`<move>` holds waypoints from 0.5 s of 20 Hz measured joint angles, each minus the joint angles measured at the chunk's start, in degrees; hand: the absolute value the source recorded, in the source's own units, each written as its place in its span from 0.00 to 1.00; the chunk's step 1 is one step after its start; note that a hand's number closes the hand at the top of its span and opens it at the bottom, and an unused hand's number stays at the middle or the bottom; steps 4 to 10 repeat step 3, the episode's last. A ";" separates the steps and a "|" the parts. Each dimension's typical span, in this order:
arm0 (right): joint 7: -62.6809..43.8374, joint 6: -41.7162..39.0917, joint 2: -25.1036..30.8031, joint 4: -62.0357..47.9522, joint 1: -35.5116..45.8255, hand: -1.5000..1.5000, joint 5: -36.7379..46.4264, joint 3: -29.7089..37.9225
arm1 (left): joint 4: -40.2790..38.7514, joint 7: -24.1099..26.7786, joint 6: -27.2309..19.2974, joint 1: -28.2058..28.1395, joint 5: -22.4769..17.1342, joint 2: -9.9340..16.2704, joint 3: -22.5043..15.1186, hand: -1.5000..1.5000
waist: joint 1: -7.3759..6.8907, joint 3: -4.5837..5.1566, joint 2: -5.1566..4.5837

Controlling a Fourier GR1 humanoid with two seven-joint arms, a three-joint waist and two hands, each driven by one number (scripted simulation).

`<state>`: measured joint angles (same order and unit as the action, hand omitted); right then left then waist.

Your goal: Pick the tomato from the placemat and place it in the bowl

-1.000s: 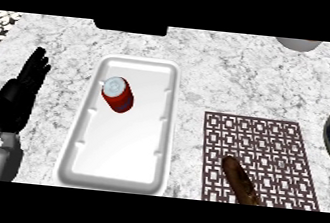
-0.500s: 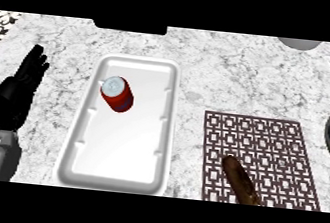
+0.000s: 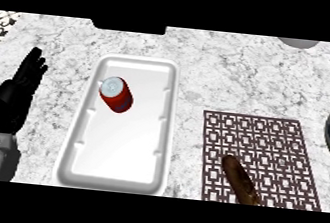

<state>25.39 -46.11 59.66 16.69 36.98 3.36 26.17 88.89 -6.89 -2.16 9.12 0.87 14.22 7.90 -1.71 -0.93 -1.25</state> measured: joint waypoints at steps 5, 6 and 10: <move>-2.63 -2.16 0.66 0.20 0.18 0.00 -2.39 1.12 | 0.07 0.15 -0.22 -0.21 0.14 -0.28 -0.11 0.50 | 0.29 -0.10 0.06; -2.63 -2.16 0.66 0.20 0.18 0.00 -2.39 1.12 | 0.07 0.15 -0.22 -0.21 0.14 -0.28 -0.11 0.50 | 0.29 -0.10 0.06; -2.63 -2.16 0.66 0.20 0.18 0.00 -2.39 1.12 | 0.07 0.15 -0.22 -0.21 0.14 -0.28 -0.11 0.50 | 0.29 -0.10 0.06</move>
